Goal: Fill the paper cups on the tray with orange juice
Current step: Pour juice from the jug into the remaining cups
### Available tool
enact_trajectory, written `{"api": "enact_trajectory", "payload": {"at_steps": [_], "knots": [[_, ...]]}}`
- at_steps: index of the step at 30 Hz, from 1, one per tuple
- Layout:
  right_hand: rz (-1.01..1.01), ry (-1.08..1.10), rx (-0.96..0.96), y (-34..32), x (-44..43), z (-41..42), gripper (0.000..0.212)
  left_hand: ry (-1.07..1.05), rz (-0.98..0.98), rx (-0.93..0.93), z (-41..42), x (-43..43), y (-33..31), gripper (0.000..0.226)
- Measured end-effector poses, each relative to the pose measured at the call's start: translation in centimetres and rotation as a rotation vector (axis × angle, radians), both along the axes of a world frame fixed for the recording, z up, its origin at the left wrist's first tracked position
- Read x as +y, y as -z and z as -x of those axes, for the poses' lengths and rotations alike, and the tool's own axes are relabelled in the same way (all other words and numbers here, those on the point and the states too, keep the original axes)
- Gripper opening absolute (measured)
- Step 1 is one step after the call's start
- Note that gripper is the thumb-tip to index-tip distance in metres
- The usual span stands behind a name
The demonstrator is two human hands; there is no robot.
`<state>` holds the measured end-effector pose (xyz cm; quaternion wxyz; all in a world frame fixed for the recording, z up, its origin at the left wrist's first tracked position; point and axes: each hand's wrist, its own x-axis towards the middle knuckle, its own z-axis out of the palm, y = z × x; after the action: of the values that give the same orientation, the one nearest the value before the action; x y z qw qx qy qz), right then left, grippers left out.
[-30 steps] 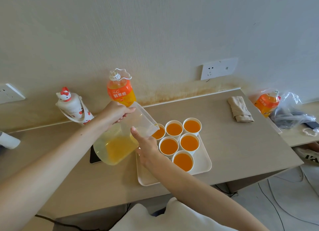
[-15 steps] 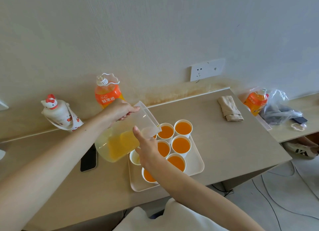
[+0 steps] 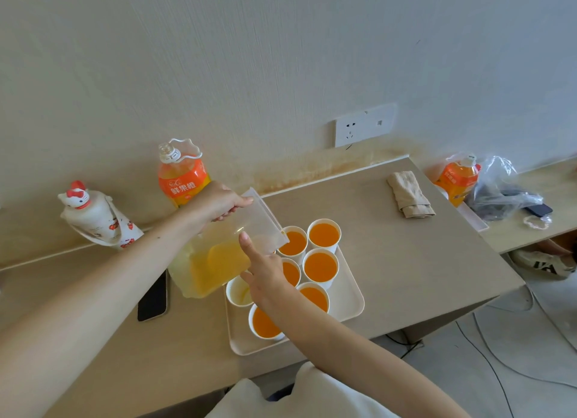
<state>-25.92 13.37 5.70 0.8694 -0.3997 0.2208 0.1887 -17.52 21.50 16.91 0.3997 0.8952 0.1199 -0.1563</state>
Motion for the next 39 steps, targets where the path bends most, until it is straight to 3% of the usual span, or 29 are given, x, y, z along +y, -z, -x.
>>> {"api": "enact_trajectory", "payload": {"at_steps": [9, 13, 29, 34, 39], "knots": [[-0.010, -0.002, 0.024, -0.1, -0.2, -0.1, 0.093, -0.004, -0.065, 0.007, -0.2, -1.1, -0.1, 0.043], [-0.030, -0.001, 0.020, 0.0, -0.4, 0.0, 0.084, 0.000, -0.075, 0.012, -0.1, -1.2, -0.1, 0.044], [-0.058, 0.028, -0.010, -0.5, -0.4, 0.3, 0.096, 0.001, -0.072, 0.006, -0.2, -1.2, 0.0, 0.044], [-0.068, 0.012, 0.002, -0.2, -0.5, 0.4, 0.068, -0.009, -0.066, 0.005, -0.1, -0.9, 0.2, 0.044], [-0.054, 0.015, 0.004, -0.8, -0.2, 0.5, 0.096, -0.020, -0.042, 0.005, -0.1, -0.7, 0.3, 0.044]]}}
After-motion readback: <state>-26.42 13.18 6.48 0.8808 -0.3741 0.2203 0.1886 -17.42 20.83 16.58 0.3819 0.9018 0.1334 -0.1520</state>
